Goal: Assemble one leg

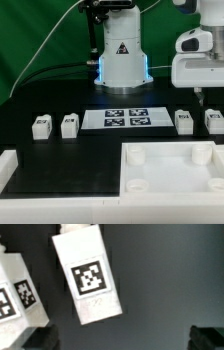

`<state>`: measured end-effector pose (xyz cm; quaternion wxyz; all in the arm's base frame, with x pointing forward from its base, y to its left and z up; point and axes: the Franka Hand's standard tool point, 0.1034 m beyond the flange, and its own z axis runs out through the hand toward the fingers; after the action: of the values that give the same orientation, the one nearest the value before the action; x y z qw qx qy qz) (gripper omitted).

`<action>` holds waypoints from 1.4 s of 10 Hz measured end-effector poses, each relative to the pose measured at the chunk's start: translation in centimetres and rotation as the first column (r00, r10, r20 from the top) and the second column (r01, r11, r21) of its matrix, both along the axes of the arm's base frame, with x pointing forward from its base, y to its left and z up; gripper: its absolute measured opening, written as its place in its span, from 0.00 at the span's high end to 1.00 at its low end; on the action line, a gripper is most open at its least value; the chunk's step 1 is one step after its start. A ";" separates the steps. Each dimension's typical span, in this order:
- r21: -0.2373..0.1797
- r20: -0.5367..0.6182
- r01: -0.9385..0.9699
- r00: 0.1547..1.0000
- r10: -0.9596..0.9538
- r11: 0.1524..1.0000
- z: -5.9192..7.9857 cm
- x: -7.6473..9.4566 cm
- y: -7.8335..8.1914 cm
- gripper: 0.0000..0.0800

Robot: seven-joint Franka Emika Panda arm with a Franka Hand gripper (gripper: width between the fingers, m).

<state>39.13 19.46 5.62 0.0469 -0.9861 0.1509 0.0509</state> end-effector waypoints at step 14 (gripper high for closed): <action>0.268 -0.676 -0.224 0.649 0.349 0.937 -3.6 -1.9 0.0 0.19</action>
Offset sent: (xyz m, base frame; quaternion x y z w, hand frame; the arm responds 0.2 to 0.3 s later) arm 0.0041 0.0140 -0.0033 -0.0424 -0.3068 -0.2197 0.9251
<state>37.25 19.45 2.04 0.0550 -0.8922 -0.0055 0.4482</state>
